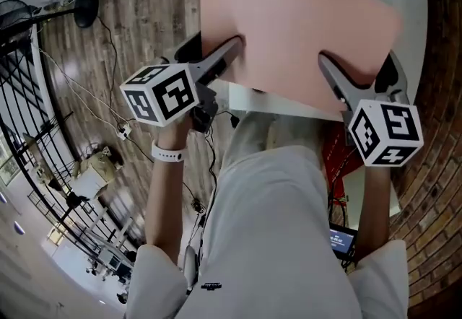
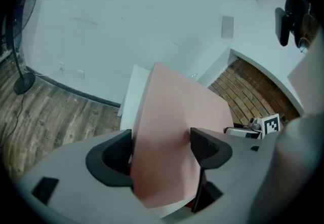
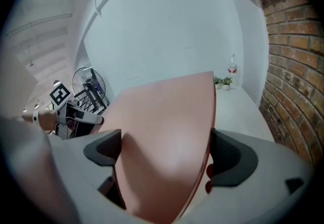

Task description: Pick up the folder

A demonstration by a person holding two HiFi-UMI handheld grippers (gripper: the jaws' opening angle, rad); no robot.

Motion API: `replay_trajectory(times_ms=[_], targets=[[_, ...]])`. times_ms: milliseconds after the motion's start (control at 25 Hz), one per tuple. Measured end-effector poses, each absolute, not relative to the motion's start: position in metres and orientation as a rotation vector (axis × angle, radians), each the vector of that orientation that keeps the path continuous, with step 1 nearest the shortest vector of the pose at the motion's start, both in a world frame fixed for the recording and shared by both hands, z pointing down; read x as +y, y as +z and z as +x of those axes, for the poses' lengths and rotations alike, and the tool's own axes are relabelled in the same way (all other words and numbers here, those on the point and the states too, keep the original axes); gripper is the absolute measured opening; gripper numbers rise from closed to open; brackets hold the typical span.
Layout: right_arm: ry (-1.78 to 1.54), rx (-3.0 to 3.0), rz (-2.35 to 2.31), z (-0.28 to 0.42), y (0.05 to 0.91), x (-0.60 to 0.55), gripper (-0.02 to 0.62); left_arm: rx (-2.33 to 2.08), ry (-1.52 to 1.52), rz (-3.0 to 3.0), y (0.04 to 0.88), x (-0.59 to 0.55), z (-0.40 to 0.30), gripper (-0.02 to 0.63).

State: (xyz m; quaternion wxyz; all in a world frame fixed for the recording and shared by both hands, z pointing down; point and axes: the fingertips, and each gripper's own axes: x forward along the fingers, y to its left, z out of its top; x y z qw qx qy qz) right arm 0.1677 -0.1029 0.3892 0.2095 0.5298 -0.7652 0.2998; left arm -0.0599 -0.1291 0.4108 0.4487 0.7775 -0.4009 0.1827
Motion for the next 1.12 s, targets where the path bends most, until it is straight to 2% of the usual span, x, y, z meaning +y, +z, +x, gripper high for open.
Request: replay_trajectory(times_ms=[560, 1120], targets=[[0.567, -2.317, 1.418, 0.145, 0.294, -0.096, 0.546, -1.189, 0.227, 2.005, 0.321, -0.091, -0.084, 0.368], [0.386, -2.427, 1.454, 0.13, 0.236, -0.069, 0.546, -1.269, 0.098, 2.101, 0.267, -0.058, -0.099, 0.368]])
